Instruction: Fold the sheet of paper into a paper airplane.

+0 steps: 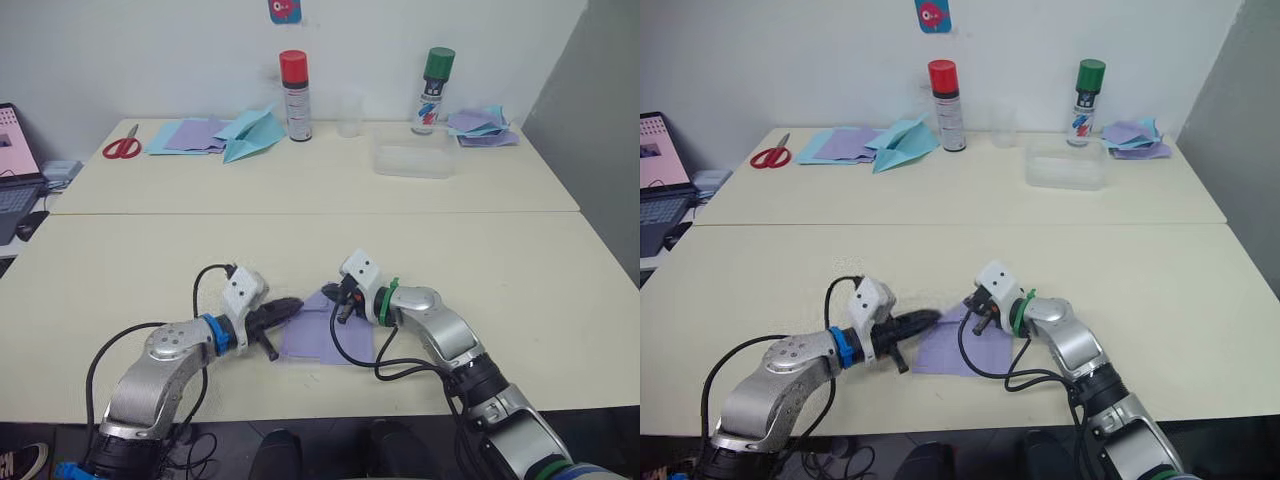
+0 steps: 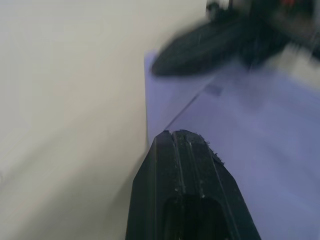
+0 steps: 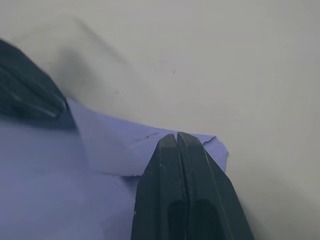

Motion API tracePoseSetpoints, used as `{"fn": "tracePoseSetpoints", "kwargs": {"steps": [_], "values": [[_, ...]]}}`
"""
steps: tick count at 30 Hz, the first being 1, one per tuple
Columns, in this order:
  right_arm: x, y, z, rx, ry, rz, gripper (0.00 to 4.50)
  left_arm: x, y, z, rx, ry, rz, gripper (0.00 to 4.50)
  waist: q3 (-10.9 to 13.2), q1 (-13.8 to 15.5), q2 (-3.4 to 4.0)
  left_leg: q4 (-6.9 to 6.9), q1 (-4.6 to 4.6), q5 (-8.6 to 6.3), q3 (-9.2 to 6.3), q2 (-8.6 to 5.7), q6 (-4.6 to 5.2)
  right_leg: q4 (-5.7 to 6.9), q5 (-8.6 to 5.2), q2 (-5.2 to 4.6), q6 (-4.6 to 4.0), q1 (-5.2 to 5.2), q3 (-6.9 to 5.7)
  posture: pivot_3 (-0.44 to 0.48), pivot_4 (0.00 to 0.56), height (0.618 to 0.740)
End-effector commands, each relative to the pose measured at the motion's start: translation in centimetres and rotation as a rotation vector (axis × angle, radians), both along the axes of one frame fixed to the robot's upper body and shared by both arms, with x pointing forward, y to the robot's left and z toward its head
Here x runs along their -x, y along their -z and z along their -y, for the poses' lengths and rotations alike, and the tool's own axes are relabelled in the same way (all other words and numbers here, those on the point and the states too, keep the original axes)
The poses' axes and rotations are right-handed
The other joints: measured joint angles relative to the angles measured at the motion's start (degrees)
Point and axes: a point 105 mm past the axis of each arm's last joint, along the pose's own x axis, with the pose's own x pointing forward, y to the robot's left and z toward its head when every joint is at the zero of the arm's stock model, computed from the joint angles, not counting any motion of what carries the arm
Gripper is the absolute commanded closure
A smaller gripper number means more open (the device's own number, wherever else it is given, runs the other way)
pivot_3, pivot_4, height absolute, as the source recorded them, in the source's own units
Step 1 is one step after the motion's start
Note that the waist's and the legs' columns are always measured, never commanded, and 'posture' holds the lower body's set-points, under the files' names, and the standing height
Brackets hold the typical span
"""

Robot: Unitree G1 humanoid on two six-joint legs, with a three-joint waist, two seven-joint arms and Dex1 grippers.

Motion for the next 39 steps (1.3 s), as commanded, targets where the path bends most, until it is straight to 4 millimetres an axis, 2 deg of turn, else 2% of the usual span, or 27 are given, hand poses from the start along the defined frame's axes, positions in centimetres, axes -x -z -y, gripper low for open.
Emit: {"fn": "tracePoseSetpoints", "kwargs": {"steps": [1,4,13,16,21,23,27,31,39], "values": [[0.4,1.2,0.3,0.036,-0.005,-0.035,4.50,-0.6,-2.2,0.6,0.043,-0.012,0.090,4.46,0.00,0.00,0.00,0.00,0.00,0.00,0.00,0.00,0.00,0.00,0.00,0.00,0.00,0.00,0.00,0.000,0.150,0.740],[0.5,1.3,0.4,0.040,-0.008,-0.034,4.50,-0.7,-1.9,1.0,0.060,-0.021,0.075,4.46,0.00,-0.03,0.00,0.00,0.00,0.00,0.00,0.00,0.00,0.00,0.00,0.02,0.01,0.00,0.01,0.000,0.150,0.740],[0.6,0.6,-0.1,0.010,-0.011,-0.024,4.50,-1.3,3.9,1.3,-0.165,-0.027,-0.007,4.46,0.00,0.04,0.01,0.00,-0.01,0.00,0.00,-0.02,0.00,-0.01,0.00,0.02,0.00,-0.01,0.01,0.000,0.150,0.740],[0.8,0.2,-0.5,-0.009,-0.029,-0.013,4.50,-1.4,4.6,1.3,-0.183,-0.036,-0.022,4.46,0.00,0.14,0.01,0.00,-0.02,0.00,-0.01,-0.01,0.00,-0.01,0.00,0.02,0.00,-0.02,0.00,0.000,0.150,0.740],[1.1,-2.4,-1.8,-0.143,-0.047,0.027,4.50,-0.6,5.6,1.5,-0.219,-0.004,-0.055,4.46,0.00,0.20,0.01,0.00,-0.02,0.00,-0.02,-0.01,0.00,-0.01,0.00,0.02,0.00,-0.01,-0.01,0.000,0.150,0.740],[1.2,-2.6,-2.2,-0.166,-0.042,0.009,4.50,-0.6,5.6,1.4,-0.222,-0.006,-0.052,4.46,0.02,0.19,0.03,0.00,-0.02,0.00,-0.01,0.00,0.00,-0.01,0.00,0.01,0.00,-0.01,0.00,0.000,0.150,0.740],[0.9,-1.1,-1.9,-0.090,-0.012,-0.010,4.50,-0.6,5.6,1.3,-0.229,-0.007,-0.053,4.46,0.02,0.22,0.03,0.00,-0.04,0.00,-0.01,-0.01,0.00,-0.01,0.00,0.01,0.01,-0.01,-0.01,0.000,0.150,0.740],[0.4,1.0,-0.7,0.011,0.038,-0.031,4.50,-0.5,6.0,1.4,-0.241,-0.006,-0.064,4.46,0.00,0.22,0.03,0.00,-0.03,0.00,0.01,-0.03,0.00,-0.02,0.00,0.00,0.00,-0.01,0.01,0.000,0.150,0.740],[-2.4,0.9,1.9,-0.010,0.241,-0.038,4.50,-0.7,6.4,1.3,-0.258,-0.003,-0.079,4.46,-0.04,0.26,0.02,0.02,0.13,0.00,-0.02,-0.05,0.00,0.02,0.08,-0.01,0.11,0.10,0.03,0.000,0.150,0.740]]}}
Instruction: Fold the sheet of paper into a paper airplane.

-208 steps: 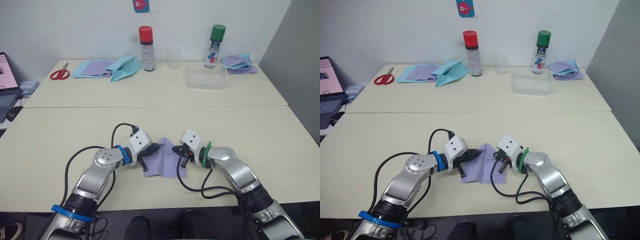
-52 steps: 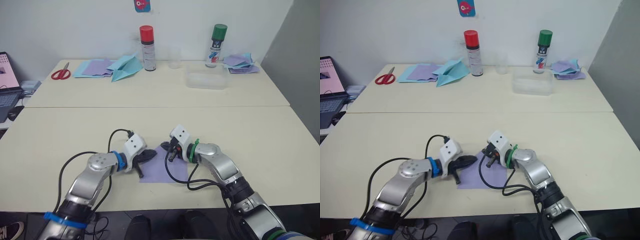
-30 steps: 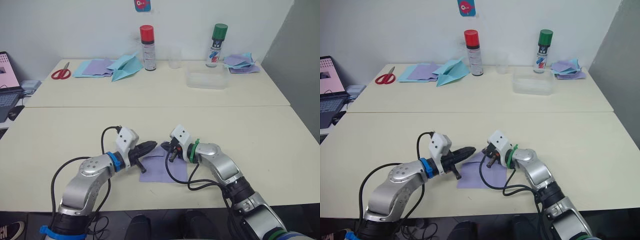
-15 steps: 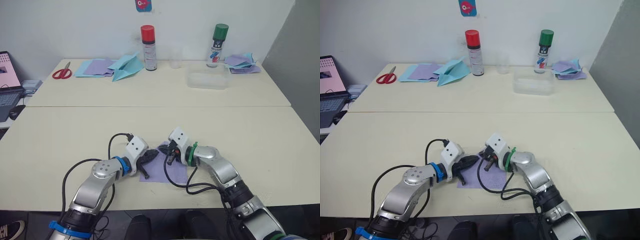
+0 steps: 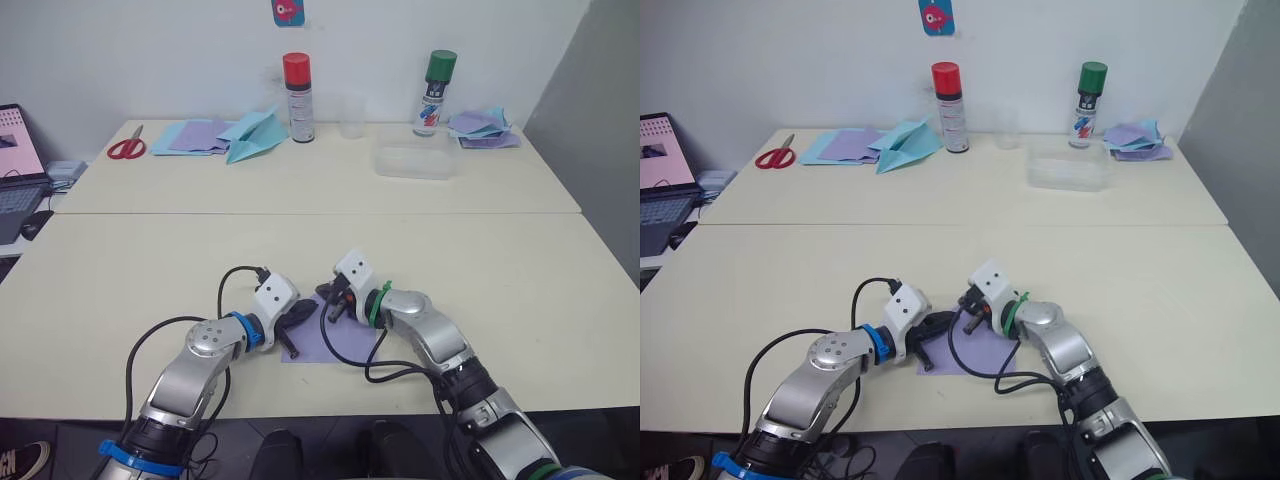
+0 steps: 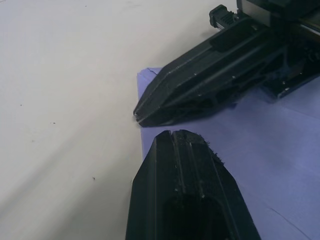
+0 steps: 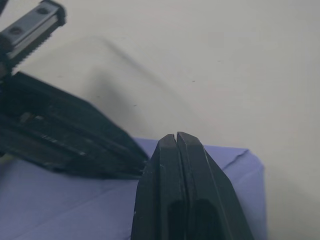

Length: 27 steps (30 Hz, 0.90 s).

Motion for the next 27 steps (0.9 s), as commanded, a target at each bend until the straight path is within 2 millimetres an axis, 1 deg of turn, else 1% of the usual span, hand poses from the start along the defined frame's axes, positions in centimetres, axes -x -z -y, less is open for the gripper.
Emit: {"fn": "tracePoseSetpoints", "kwargs": {"steps": [1,5,8,13,15,17,19,20,23,27], "values": [[-1.8,0.7,2.4,0.023,0.148,-0.015,4.50,0.7,2.3,-0.5,-0.049,-0.002,-0.090,4.46,-0.03,0.09,-0.03,0.00,0.00,0.00,0.01,-0.01,0.00,0.00,0.00,-0.01,0.00,0.01,0.00,0.000,0.150,0.740],[-2.9,0.6,3.5,0.044,0.234,0.010,4.50,0.6,2.2,-0.5,-0.053,0.003,-0.088,4.46,-0.04,0.12,-0.01,0.01,-0.02,0.00,0.04,-0.04,0.00,-0.02,0.00,-0.03,0.01,0.01,0.04,0.000,0.150,0.740],[-3.1,0.3,3.8,0.038,0.244,0.017,4.50,0.6,2.3,-0.5,-0.055,0.008,-0.091,4.46,-0.05,0.19,0.00,0.01,-0.03,0.00,0.04,-0.04,0.00,-0.02,0.00,-0.04,0.01,0.01,0.03,0.000,0.150,0.740],[-2.1,-1.6,2.7,-0.023,0.151,0.056,4.50,0.7,2.4,-0.6,-0.060,0.014,-0.093,4.46,-0.04,0.19,0.01,0.01,-0.08,0.00,0.04,-0.04,0.00,-0.04,0.00,-0.05,0.01,-0.02,0.03,0.000,0.150,0.740],[-1.2,-2.7,2.0,-0.051,0.077,0.084,4.50,0.6,2.3,-0.6,-0.061,0.016,-0.092,4.46,-0.03,0.18,0.03,0.01,-0.12,0.00,0.04,-0.03,0.00,-0.06,0.00,-0.04,0.00,-0.05,0.03,0.000,0.150,0.740],[-0.2,-3.1,1.6,-0.053,0.001,0.095,4.50,0.5,2.3,-0.6,-0.059,0.022,-0.091,4.46,0.01,0.16,0.09,0.00,-0.16,0.00,0.03,-0.03,0.00,-0.07,-0.02,-0.04,-0.01,-0.07,0.02,0.000,0.150,0.740],[0.5,-3.0,1.4,-0.050,-0.038,0.083,4.50,0.5,2.2,-0.6,-0.057,0.025,-0.091,4.46,0.02,0.14,0.11,0.00,-0.17,0.00,0.03,-0.03,0.00,-0.07,-0.02,-0.04,-0.01,-0.09,0.00,0.000,0.150,0.740],[0.9,-2.6,1.4,-0.036,-0.061,0.066,4.50,0.5,2.2,-0.6,-0.059,0.025,-0.090,4.46,0.02,0.15,0.11,0.00,-0.17,0.00,0.02,-0.02,0.00,-0.07,-0.02,-0.03,-0.01,-0.09,0.00,0.000,0.150,0.740],[1.9,-0.4,1.8,0.064,-0.106,0.012,4.50,0.4,2.3,-0.7,-0.070,0.028,-0.085,4.46,0.02,0.18,0.11,0.00,-0.16,0.00,-0.02,-0.02,0.00,-0.07,-0.02,-0.03,-0.01,-0.08,-0.05,0.000,0.150,0.740],[2.0,1.0,2.1,0.125,-0.095,-0.022,4.50,0.3,2.4,-0.7,-0.081,0.032,-0.085,4.46,-0.02,0.16,0.09,0.01,-0.11,0.00,0.04,-0.05,0.00,-0.07,-0.02,-0.04,-0.01,-0.04,0.01,0.000,0.150,0.740]]}}
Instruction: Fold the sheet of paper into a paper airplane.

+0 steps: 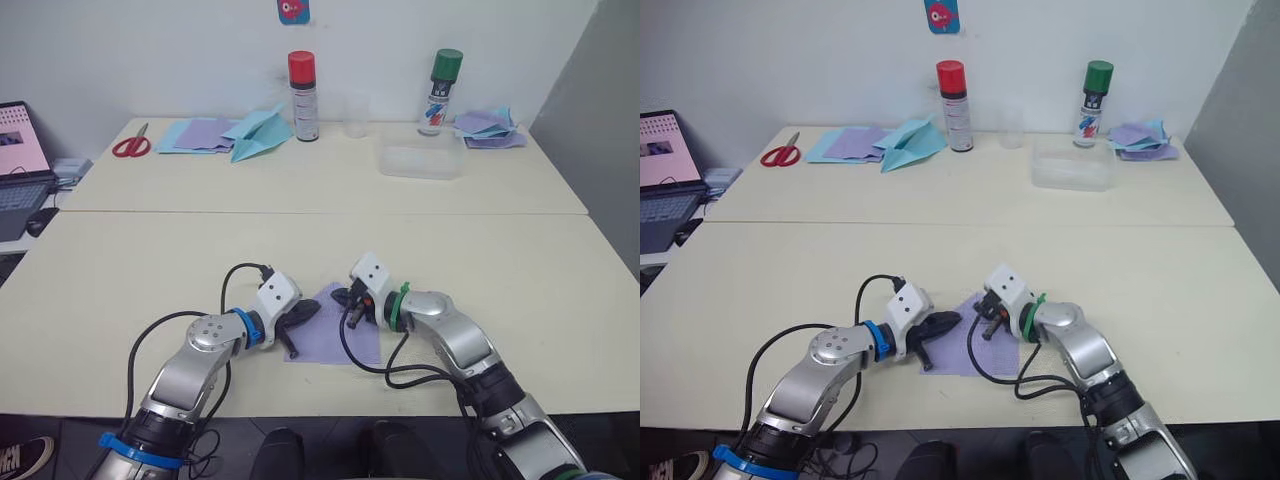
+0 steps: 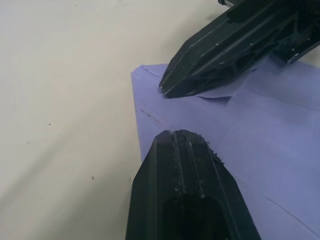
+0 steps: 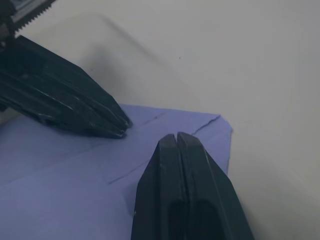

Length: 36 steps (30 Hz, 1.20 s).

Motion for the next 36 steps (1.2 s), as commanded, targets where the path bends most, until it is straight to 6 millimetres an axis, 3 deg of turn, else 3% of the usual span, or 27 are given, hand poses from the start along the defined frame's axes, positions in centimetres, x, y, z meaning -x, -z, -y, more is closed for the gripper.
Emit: {"fn": "tracePoseSetpoints", "kwargs": {"steps": [1,6,12,17,21,25,28,30,34,36], "values": [[0.4,1.3,0.2,0.065,0.000,-0.033,4.50,0.5,2.4,-0.7,-0.066,-0.012,-0.077,4.46,-0.01,0.00,-0.01,0.00,0.00,0.00,-0.01,0.00,0.00,0.00,0.00,0.00,0.00,0.00,-0.01,0.000,0.150,0.740],[0.9,1.4,0.6,0.069,-0.015,-0.040,4.50,0.5,2.5,-0.7,-0.073,-0.007,-0.075,4.46,-0.04,0.02,0.01,0.00,0.04,0.00,-0.04,0.01,0.00,0.00,0.00,0.00,0.00,0.03,-0.04,0.000,0.150,0.740],[3.4,1.6,1.0,0.058,-0.088,-0.101,4.50,0.3,2.6,-0.8,-0.083,0.009,-0.073,4.46,-0.05,0.10,0.01,-0.01,0.00,0.00,-0.02,0.00,0.00,-0.04,-0.02,-0.01,-0.02,0.02,-0.03,0.000,0.150,0.740],[3.9,1.8,1.2,0.052,-0.084,-0.106,4.50,0.2,2.6,-0.8,-0.084,0.022,-0.070,4.46,-0.07,0.09,0.01,-0.01,0.06,0.00,-0.05,0.00,-0.01,-0.04,-0.03,-0.01,-0.05,0.04,-0.05,0.000,0.150,0.740],[3.4,-0.6,1.6,-0.048,-0.068,-0.068,4.50,0.3,2.7,-0.7,-0.085,0.035,-0.071,4.46,-0.06,0.10,0.02,-0.01,0.05,0.00,-0.05,0.00,-0.01,-0.04,-0.03,-0.01,-0.05,0.04,-0.05,0.000,0.150,0.740],[3.4,-5.0,3.7,-0.165,-0.056,-0.072,4.50,0.4,2.8,-0.7,-0.089,0.050,-0.073,4.46,0.04,0.17,0.08,0.01,-0.11,0.00,-0.03,-0.03,-0.01,-0.05,-0.02,-0.03,-0.03,-0.04,-0.04,0.000,0.150,0.740],[3.6,-6.5,5.1,-0.217,-0.017,-0.149,3.88,0.4,3.0,-0.8,-0.092,0.057,-0.072,4.50,0.04,0.10,0.07,0.01,-0.11,0.00,-0.02,-0.03,-0.01,-0.07,-0.01,-0.04,-0.01,-0.05,-0.03,0.000,0.150,0.740],[3.4,-6.8,6.1,-0.223,0.026,-0.190,3.18,0.5,3.0,-0.7,-0.093,0.062,-0.072,4.50,0.04,0.11,0.07,-0.01,-0.10,0.00,-0.08,-0.01,-0.01,-0.07,-0.01,-0.04,-0.02,-0.04,-0.08,0.000,0.150,0.740],[2.7,-5.4,8.4,-0.139,0.123,-0.204,1.75,0.5,3.0,-0.8,-0.096,0.066,-0.072,4.50,0.06,0.11,0.10,-0.02,-0.11,0.00,-0.12,-0.01,-0.01,-0.08,-0.03,-0.03,-0.04,-0.05,-0.11,0.000,0.150,0.740],[2.8,-4.2,9.0,-0.085,0.136,-0.217,1.75,0.6,3.1,-0.8,-0.097,0.068,-0.073,4.50,0.06,0.09,0.10,-0.01,-0.12,0.00,-0.08,-0.03,-0.01,-0.13,-0.03,-0.04,-0.04,-0.04,-0.09,0.000,0.150,0.740]]}}
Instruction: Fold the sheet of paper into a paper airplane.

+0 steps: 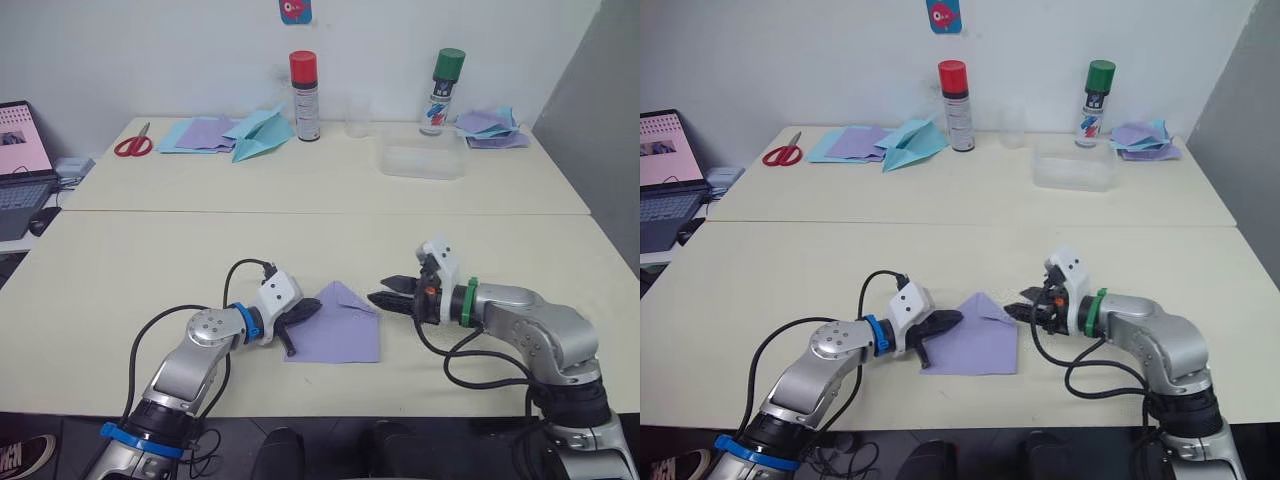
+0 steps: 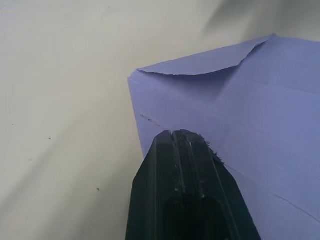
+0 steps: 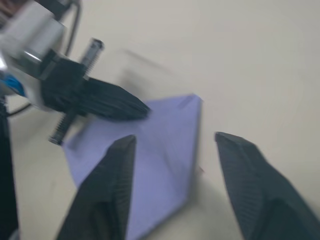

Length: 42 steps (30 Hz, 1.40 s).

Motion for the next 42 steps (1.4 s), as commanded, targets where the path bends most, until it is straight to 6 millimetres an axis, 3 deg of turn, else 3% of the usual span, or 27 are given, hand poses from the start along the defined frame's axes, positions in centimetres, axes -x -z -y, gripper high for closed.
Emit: {"fn": "tracePoseSetpoints", "kwargs": {"steps": [1,5,11,18,21,24,36,42], "values": [[0.1,1.3,1.0,0.073,0.013,-0.002,1.75,1.0,3.0,-1.0,-0.079,-0.016,-0.102,4.50,0.00,-0.06,-0.01,0.00,-0.01,0.00,0.01,0.00,0.00,-0.06,0.00,0.00,0.00,0.01,0.00,0.000,0.150,0.740],[1.0,2.9,1.1,0.043,0.023,-0.140,2.80,1.2,3.0,-1.0,-0.081,-0.014,-0.103,4.50,0.01,-0.12,0.01,-0.01,-0.04,0.00,0.02,0.02,0.00,-0.09,0.00,0.01,0.00,0.00,0.01,0.000,0.150,0.740],[1.4,3.0,0.9,-0.075,0.092,-0.329,2.80,1.3,3.1,-1.2,-0.087,-0.015,-0.102,4.50,0.01,-0.13,0.01,-0.01,-0.04,0.00,-0.02,0.03,0.00,-0.03,0.01,0.03,0.01,-0.01,-0.02,0.000,0.150,0.740],[1.3,4.4,0.8,-0.027,0.120,-0.349,2.80,1.4,3.1,-1.3,-0.088,-0.016,-0.099,4.50,0.01,-0.21,0.01,-0.01,-0.05,-0.01,-0.01,0.04,0.01,-0.09,0.00,0.03,0.00,-0.01,0.00,0.000,0.150,0.740],[1.8,4.7,0.0,-0.009,0.067,-0.323,3.47,1.3,3.0,-1.2,-0.087,-0.016,-0.097,4.50,0.00,-0.24,0.01,-0.01,-0.02,-0.01,-0.01,0.03,0.00,-0.08,0.00,0.03,0.00,0.00,0.00,0.000,0.150,0.740],[2.0,4.6,-0.8,-0.036,0.044,-0.323,4.47,1.2,3.0,-1.2,-0.086,-0.017,-0.096,4.50,0.00,-0.24,0.01,-0.02,-0.02,-0.01,-0.01,0.03,0.00,-0.08,-0.01,0.03,-0.02,0.00,-0.01,0.000,0.150,0.740],[0.9,1.6,-2.3,-0.247,0.036,-0.320,4.47,1.1,2.9,-0.9,-0.080,-0.012,-0.100,4.50,0.04,-0.23,0.06,-0.02,-0.06,-0.01,-0.03,0.04,0.00,-0.08,-0.01,0.04,-0.01,-0.01,-0.03,0.000,0.150,0.740],[0.4,1.3,-4.1,-0.273,0.042,-0.308,4.47,0.9,2.6,0.1,-0.043,0.005,-0.125,4.50,0.05,-0.13,0.09,-0.02,-0.12,-0.01,-0.04,0.01,0.00,-0.09,0.00,0.03,0.01,-0.02,-0.03,0.000,0.150,0.740]]}}
